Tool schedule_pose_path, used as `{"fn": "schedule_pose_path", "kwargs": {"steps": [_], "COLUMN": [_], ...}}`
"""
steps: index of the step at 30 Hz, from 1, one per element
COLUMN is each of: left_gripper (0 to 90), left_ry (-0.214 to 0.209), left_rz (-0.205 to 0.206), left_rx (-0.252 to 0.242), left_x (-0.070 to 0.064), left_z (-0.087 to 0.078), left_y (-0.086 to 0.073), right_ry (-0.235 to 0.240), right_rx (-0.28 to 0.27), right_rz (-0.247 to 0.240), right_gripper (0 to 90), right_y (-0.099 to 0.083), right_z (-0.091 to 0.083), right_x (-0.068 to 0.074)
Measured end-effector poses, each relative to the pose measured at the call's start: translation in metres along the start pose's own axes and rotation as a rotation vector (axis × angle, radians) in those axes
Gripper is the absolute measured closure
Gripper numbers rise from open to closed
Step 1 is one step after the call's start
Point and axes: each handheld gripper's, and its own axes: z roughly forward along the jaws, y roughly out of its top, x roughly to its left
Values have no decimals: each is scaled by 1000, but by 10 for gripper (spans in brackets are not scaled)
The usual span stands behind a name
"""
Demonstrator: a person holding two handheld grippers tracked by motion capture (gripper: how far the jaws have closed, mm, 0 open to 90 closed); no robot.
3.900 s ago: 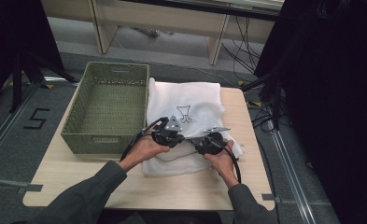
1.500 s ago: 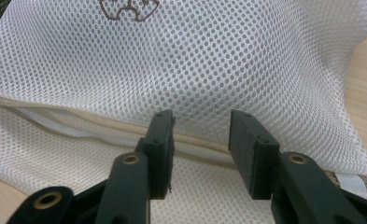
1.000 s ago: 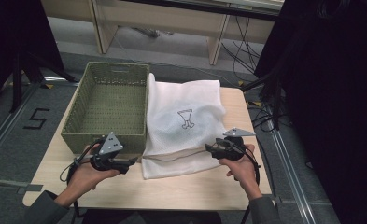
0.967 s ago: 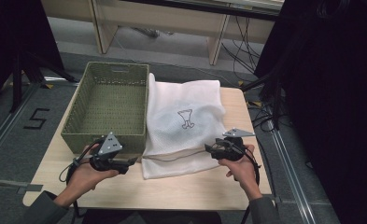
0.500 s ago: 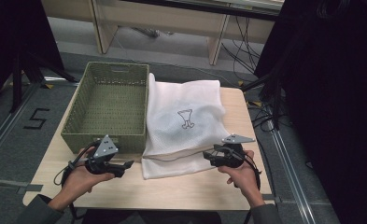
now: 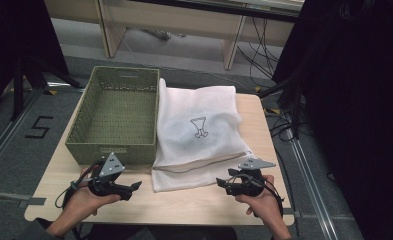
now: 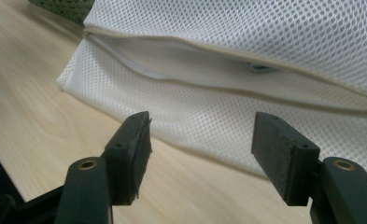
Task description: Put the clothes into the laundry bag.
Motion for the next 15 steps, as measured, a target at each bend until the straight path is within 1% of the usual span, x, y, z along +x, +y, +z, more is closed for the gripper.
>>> {"fn": "schedule_pose_path", "kwargs": {"steps": [1,2,3,4,5,6,7,8,9,10,11,12,15], "left_gripper": [174,174,174,174,174,174,174,174,174,174,174,174,174], "left_ry": [6,10,9,1,0,6,4,1,5,7,4,4,3], "left_rz": [3,-6,-6,-3,-2,-11,-5,-9,-5,-5,-3,8,12], "left_rx": [-16,-11,-13,-22,-18,-10,-12,-10,-2,-2,-4,2,8], "left_x": [1,0,0,0,0,-1,-1,-1,-1,-1,-1,0,0], "left_z": [1,0,0,1,2,2,3,3,3,3,3,2,2], "left_y": [1,1,1,1,1,1,1,1,1,2,2,2,2], "right_ry": [0,-1,-10,3,4,-13,-13,-15,-24,-19,-19,-24,-23], "right_rx": [1,6,6,22,10,9,13,14,20,14,19,19,25], "right_rz": [-17,-5,-8,11,-10,-18,-18,-32,-44,-25,-20,-29,-37], "right_gripper": [386,385,385,384,384,383,382,380,378,378,378,378,376], "right_y": [-2,-4,-5,-6,-7,-7,-7,-7,-7,-7,-7,-7,-7], "right_z": [-1,-2,-3,-4,-3,-3,-3,-2,-2,-2,-2,-2,-2], "right_x": [-1,2,2,4,2,2,2,0,-1,0,0,-1,-2]}}
